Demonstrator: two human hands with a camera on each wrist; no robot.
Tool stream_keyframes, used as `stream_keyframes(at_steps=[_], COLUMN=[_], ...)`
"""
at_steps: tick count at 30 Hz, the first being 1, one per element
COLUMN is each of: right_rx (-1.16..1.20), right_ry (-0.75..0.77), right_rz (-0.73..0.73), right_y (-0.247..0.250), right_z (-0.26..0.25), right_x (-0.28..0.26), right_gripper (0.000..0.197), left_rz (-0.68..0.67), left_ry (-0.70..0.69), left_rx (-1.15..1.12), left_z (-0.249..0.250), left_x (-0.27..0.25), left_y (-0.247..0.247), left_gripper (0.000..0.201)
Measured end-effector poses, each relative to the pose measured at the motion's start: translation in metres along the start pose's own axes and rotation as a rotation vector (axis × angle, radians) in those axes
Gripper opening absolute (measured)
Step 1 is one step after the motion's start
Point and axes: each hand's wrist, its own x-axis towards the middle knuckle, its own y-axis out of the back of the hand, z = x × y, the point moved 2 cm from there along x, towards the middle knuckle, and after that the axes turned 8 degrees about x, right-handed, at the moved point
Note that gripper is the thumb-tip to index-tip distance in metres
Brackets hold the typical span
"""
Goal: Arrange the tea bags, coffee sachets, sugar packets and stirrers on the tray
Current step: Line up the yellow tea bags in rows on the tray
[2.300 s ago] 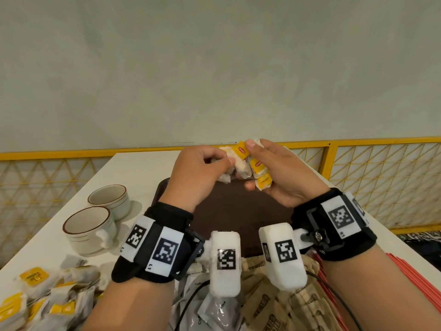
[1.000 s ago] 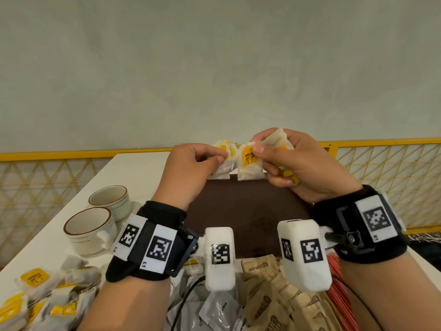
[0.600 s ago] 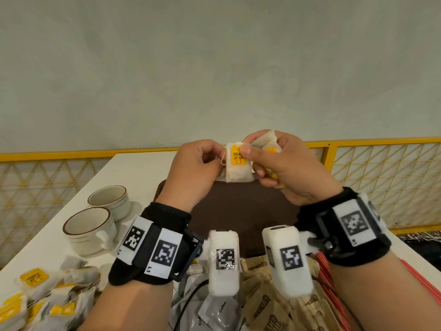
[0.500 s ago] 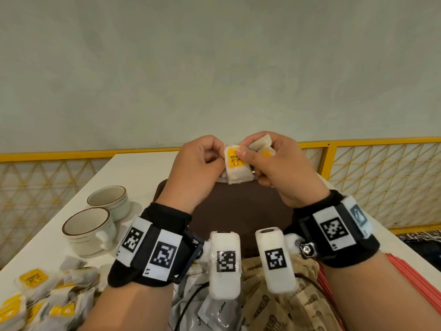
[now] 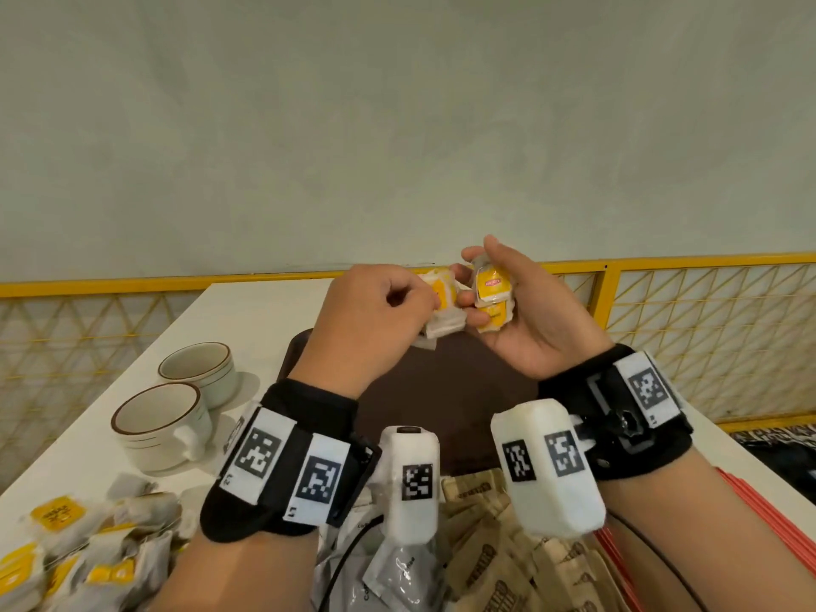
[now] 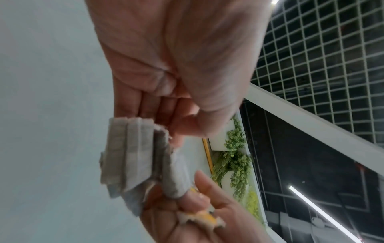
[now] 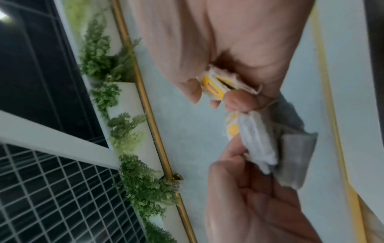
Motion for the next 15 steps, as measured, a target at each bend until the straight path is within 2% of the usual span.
stream_keyframes(at_steps=[4, 8, 10, 15], right_rx=[0.139, 0.184, 0.179, 0.192], right_ry=[0.009, 0.041, 0.09, 0.169], right_rz=[0.002, 0.023, 0.025, -0.013], right_y=[-0.001, -0.004, -0.006, -0.009], right_z=[0.0, 0.002, 0.004, 0.008], right_x=[-0.002, -0.001, -0.001, -0.002], right_gripper=[0.013, 0.034, 0.038, 0.03], left_rz=[-0.006, -0.042, -0.042, -0.015], left_ry=[-0.016, 0.006, 0.018, 0.003], left_rx=[0.084, 0.009, -0.001, 0.07], left_z=[-0.002, 0.004, 0.003, 0.001], left_x=[-0.001, -0.004, -0.003, -0.003], left_y=[-0.006, -0.011, -0.011, -0.011], left_gripper=[0.027, 0.03, 0.029, 0.029])
